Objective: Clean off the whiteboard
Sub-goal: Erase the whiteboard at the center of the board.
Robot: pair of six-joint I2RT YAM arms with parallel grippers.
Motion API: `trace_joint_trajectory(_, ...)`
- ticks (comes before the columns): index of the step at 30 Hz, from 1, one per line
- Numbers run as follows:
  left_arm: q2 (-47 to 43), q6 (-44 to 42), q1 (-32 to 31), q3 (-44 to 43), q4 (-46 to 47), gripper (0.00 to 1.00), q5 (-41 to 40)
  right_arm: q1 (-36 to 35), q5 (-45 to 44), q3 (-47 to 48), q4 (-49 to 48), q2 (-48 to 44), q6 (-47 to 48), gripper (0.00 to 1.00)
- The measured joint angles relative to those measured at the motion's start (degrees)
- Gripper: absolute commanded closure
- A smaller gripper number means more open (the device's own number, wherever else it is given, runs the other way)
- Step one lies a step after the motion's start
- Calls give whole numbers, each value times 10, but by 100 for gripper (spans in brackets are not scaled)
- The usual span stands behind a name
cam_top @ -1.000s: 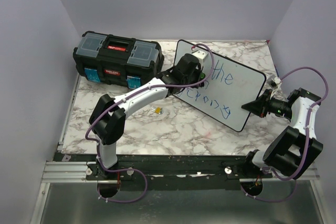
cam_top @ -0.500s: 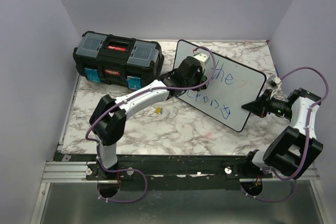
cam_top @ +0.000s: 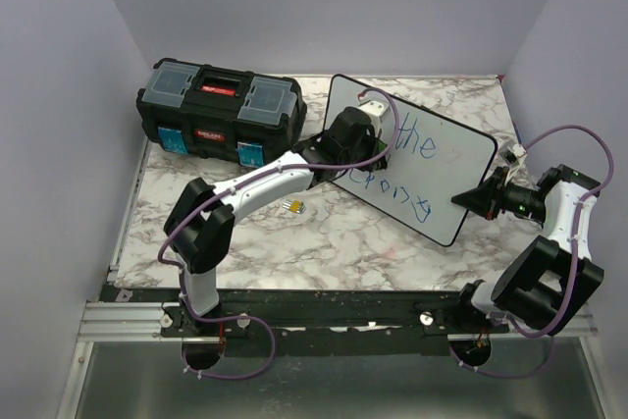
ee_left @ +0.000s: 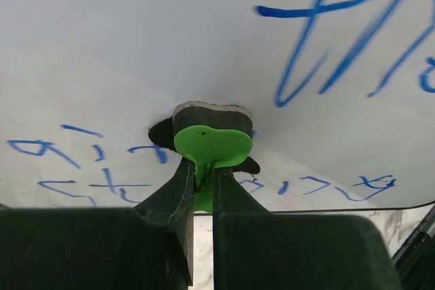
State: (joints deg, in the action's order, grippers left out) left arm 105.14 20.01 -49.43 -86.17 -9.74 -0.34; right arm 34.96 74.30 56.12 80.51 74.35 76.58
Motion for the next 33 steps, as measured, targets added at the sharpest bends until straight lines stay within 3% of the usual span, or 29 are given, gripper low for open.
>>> trace_joint_trajectory(7, -10, 0, 49, 19, 7, 100, 11, 0, 0, 0, 0, -1, 0, 100)
trace_joint_trajectory(16, -10, 1, 16, 15, 10, 100, 11, 0, 0, -1, 0, -3, 1, 99)
trace_joint_trajectory(27, 14, -22, 30, -108, -32, 100, 15, 0, 0, -1, 0, -5, 1, 99)
trace_joint_trajectory(33, 17, -22, 18, -116, -30, 100, 15, 0, 0, -1, 0, -5, 4, 99)
